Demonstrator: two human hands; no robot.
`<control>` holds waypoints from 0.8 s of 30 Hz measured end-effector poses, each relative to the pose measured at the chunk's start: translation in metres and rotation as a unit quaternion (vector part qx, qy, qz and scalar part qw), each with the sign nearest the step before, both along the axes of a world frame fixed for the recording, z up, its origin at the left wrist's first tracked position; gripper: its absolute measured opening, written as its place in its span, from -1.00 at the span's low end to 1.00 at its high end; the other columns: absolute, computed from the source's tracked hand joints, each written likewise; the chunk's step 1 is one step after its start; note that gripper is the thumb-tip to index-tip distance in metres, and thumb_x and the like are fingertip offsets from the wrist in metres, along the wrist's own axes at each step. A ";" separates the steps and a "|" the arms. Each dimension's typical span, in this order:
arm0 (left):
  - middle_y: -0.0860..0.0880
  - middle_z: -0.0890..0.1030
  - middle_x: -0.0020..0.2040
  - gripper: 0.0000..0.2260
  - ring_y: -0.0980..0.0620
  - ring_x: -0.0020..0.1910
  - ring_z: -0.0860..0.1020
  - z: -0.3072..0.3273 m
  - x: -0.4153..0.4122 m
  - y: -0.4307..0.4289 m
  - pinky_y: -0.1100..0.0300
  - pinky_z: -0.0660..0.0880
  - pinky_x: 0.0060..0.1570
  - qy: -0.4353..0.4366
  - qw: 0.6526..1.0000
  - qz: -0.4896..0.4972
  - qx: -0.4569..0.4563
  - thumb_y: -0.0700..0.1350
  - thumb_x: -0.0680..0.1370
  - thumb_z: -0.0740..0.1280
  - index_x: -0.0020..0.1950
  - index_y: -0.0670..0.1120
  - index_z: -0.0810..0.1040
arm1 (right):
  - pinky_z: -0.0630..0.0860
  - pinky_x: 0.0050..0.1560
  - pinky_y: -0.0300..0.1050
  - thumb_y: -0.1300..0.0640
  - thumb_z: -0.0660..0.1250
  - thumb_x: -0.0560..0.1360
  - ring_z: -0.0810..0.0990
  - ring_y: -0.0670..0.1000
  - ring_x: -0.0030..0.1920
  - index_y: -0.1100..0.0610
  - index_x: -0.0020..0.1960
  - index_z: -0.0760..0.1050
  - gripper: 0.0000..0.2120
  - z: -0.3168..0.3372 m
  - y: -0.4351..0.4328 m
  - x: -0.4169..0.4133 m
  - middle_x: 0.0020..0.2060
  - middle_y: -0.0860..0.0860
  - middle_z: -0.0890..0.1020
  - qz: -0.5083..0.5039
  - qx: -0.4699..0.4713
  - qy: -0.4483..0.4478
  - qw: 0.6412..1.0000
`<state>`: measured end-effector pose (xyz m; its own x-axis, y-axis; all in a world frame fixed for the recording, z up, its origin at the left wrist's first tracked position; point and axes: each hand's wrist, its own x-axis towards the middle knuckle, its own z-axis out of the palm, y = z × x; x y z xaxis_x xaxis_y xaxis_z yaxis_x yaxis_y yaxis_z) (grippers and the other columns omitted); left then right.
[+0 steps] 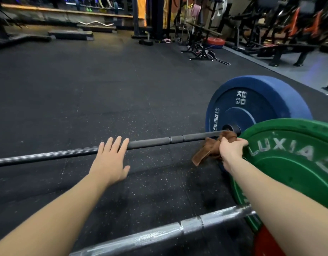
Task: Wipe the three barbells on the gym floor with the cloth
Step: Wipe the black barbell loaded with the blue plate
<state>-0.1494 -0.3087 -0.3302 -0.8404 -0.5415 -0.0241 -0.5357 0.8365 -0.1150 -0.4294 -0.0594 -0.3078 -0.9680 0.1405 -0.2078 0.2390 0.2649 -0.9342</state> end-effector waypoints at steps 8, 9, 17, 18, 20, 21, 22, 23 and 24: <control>-0.11 -0.19 0.68 -0.14 -0.21 0.65 -0.14 0.006 0.005 0.002 -0.15 -0.11 0.61 -0.016 1.000 -0.017 0.017 0.32 0.62 0.11 0.66 -0.05 -0.32 | 0.46 0.31 0.13 0.09 0.31 0.60 0.52 0.34 0.28 0.14 0.36 0.33 -0.62 0.017 -0.025 -0.027 0.30 0.30 0.50 0.057 0.181 0.043 0.981; -0.10 -0.19 0.68 -0.14 -0.20 0.65 -0.15 0.008 0.005 0.000 -0.14 -0.11 0.61 -0.023 0.999 -0.020 0.023 0.32 0.62 0.12 0.66 -0.04 -0.33 | 0.46 0.31 0.14 0.07 0.31 0.61 0.51 0.34 0.28 0.13 0.35 0.36 -0.65 0.012 -0.026 -0.027 0.29 0.30 0.51 0.058 0.186 0.052 0.979; -0.09 -0.19 0.68 -0.13 -0.17 0.66 -0.12 0.019 0.001 -0.008 -0.12 -0.09 0.61 -0.058 0.997 -0.033 0.048 0.30 0.62 0.16 0.66 -0.04 -0.31 | 0.45 0.28 0.14 0.07 0.29 0.62 0.52 0.35 0.24 0.17 0.30 0.43 -0.69 0.003 -0.025 -0.022 0.24 0.33 0.53 0.072 0.207 0.079 0.972; -0.10 -0.21 0.68 -0.13 -0.18 0.66 -0.14 0.018 0.002 -0.006 -0.14 -0.10 0.61 -0.059 0.997 -0.031 0.044 0.30 0.63 0.15 0.66 -0.05 -0.32 | 0.46 0.27 0.16 0.07 0.29 0.61 0.52 0.36 0.24 0.17 0.28 0.43 -0.71 0.000 -0.029 -0.018 0.23 0.33 0.53 0.077 0.210 0.083 0.971; -0.10 -0.23 0.68 -0.13 -0.19 0.65 -0.16 0.017 0.003 -0.004 -0.15 -0.11 0.61 -0.060 0.997 -0.030 0.039 0.29 0.63 0.15 0.65 -0.06 -0.34 | 0.47 0.27 0.19 0.08 0.28 0.60 0.53 0.35 0.22 0.15 0.27 0.44 -0.72 -0.006 -0.036 -0.011 0.21 0.32 0.54 0.080 0.206 0.089 0.971; -0.10 -0.23 0.68 -0.14 -0.19 0.65 -0.17 0.018 0.003 -0.004 -0.16 -0.11 0.61 -0.062 0.997 -0.030 0.041 0.29 0.63 0.15 0.65 -0.05 -0.34 | 0.47 0.27 0.19 0.09 0.28 0.60 0.53 0.35 0.23 0.15 0.27 0.45 -0.72 -0.008 -0.038 -0.010 0.21 0.32 0.54 0.080 0.206 0.089 0.971; -0.10 -0.22 0.68 -0.14 -0.19 0.66 -0.16 0.019 0.002 -0.004 -0.16 -0.11 0.61 -0.064 0.996 -0.030 0.046 0.28 0.63 0.15 0.65 -0.05 -0.34 | 0.46 0.28 0.18 0.10 0.29 0.59 0.53 0.36 0.24 0.16 0.27 0.46 -0.72 -0.008 -0.040 -0.011 0.21 0.33 0.54 0.079 0.208 0.089 0.971; -0.09 -0.22 0.68 -0.14 -0.19 0.66 -0.16 0.020 0.001 -0.005 -0.15 -0.11 0.61 -0.067 0.996 -0.029 0.053 0.28 0.63 0.15 0.66 -0.04 -0.33 | 0.46 0.28 0.17 0.11 0.29 0.59 0.53 0.37 0.24 0.18 0.27 0.47 -0.72 -0.007 -0.040 -0.013 0.22 0.35 0.54 0.078 0.213 0.088 0.970; -0.09 -0.21 0.68 -0.14 -0.18 0.66 -0.16 0.022 0.001 -0.007 -0.15 -0.11 0.61 -0.072 0.995 -0.029 0.060 0.28 0.63 0.16 0.66 -0.04 -0.32 | 0.46 0.28 0.17 0.11 0.30 0.59 0.53 0.38 0.25 0.20 0.27 0.48 -0.71 -0.005 -0.038 -0.017 0.22 0.36 0.54 0.077 0.217 0.087 0.969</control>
